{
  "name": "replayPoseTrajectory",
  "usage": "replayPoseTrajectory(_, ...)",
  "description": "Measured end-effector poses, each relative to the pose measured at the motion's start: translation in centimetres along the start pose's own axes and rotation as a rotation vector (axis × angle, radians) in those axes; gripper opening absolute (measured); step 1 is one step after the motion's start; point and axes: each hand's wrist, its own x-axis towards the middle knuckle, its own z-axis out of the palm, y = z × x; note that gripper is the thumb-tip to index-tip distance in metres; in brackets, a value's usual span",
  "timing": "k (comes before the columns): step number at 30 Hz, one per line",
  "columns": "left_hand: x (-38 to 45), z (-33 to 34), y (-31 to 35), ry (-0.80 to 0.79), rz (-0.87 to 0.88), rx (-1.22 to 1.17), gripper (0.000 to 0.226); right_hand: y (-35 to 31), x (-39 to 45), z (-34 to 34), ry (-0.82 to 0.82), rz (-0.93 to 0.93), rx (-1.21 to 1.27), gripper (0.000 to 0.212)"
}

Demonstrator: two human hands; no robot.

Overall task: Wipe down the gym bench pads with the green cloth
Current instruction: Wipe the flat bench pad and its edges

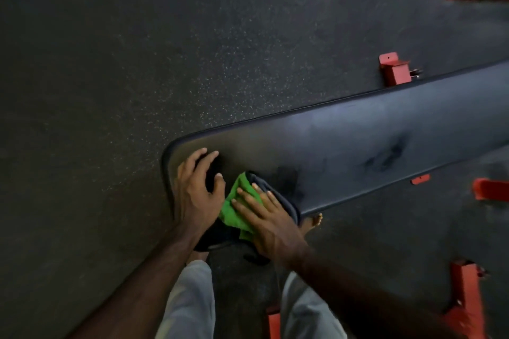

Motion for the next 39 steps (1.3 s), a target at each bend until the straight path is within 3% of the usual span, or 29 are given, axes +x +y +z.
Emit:
replayPoseTrajectory(2,0.4,0.8,0.8,-0.04,0.005,0.003,0.051,2.3,1.3,-1.6,0.039,-0.083,-0.113,0.079)
replayPoseTrajectory(3,0.5,1.3,1.1,-0.052,0.008,0.017,0.051,3.6,1.7,-2.2,0.144,0.027,-0.096,0.076)
replayPoseTrajectory(6,1.2,2.2,1.8,-0.063,0.017,0.053,0.052,3.6,1.8,-2.3,0.495,0.652,0.157,0.076)
replayPoseTrajectory(8,1.6,2.8,2.1,-0.061,0.019,0.084,0.052,0.6,1.5,-0.9,0.522,0.8,0.225,0.081)
replayPoseTrajectory(9,1.6,3.0,2.3,-0.059,0.023,0.097,0.051,-0.8,0.9,-0.1,0.46,0.724,0.224,0.081)
replayPoseTrajectory(11,1.8,3.5,3.1,-0.073,0.045,0.117,0.05,-1.4,-0.5,0.5,0.278,0.394,0.153,0.074)
replayPoseTrajectory(13,2.0,4.0,3.9,-0.099,0.078,0.135,0.05,1.8,-1.2,-0.7,0.112,0.104,0.018,0.072)
replayPoseTrajectory(14,2.1,4.2,4.4,-0.113,0.088,0.136,0.05,4.0,-1.2,-1.5,0.092,0.051,-0.044,0.073)
replayPoseTrajectory(16,2.2,4.7,5.1,-0.128,0.107,0.144,0.05,7.8,-1.3,-3.0,0.226,0.196,-0.045,0.075)
replayPoseTrajectory(19,2.6,6.1,6.4,-0.16,0.122,0.142,0.053,9.8,-1.6,-4.2,0.543,0.72,0.17,0.074)
replayPoseTrajectory(21,2.8,7.8,7.7,-0.166,0.145,0.137,0.055,8.9,-1.8,-3.6,0.59,0.865,0.252,0.076)
replayPoseTrajectory(23,3.0,9.4,8.9,-0.183,0.183,0.151,0.057,8.2,-3.2,-3.2,0.432,0.587,0.173,0.077)
replayPoseTrajectory(25,3.1,11.9,10.2,-0.222,0.212,0.172,0.057,11.5,-5.9,-3.8,0.233,0.283,0.033,0.077)
replayPoseTrajectory(26,3.1,13.0,11.0,-0.246,0.208,0.177,0.057,14.0,-7.0,-4.5,0.224,0.249,-0.01,0.077)
replayPoseTrajectory(27,3.1,13.9,11.7,-0.26,0.202,0.177,0.056,16.5,-7.8,-5.2,0.277,0.307,0.006,0.076)
replayPoseTrajectory(30,3.6,16.8,14.3,-0.275,0.192,0.181,0.057,24.4,-9.0,-8.3,0.562,0.758,0.169,0.072)
replayPoseTrajectory(33,4.1,18.9,16.1,-0.287,0.214,0.181,0.056,26.0,-6.4,-10.4,0.679,1.008,0.286,0.073)
replayPoseTrajectory(35,4.4,20.2,17.3,-0.264,0.227,0.174,0.055,24.3,-6.3,-10.0,0.564,0.897,0.295,0.074)
replayPoseTrajectory(38,5.0,21.3,19.1,-0.245,0.211,0.176,0.055,22.3,-10.6,-8.5,0.24,0.466,0.195,0.075)
replayPoseTrajectory(39,5.2,21.5,19.6,-0.248,0.205,0.18,0.055,23.5,-12.1,-8.3,0.201,0.4,0.149,0.076)
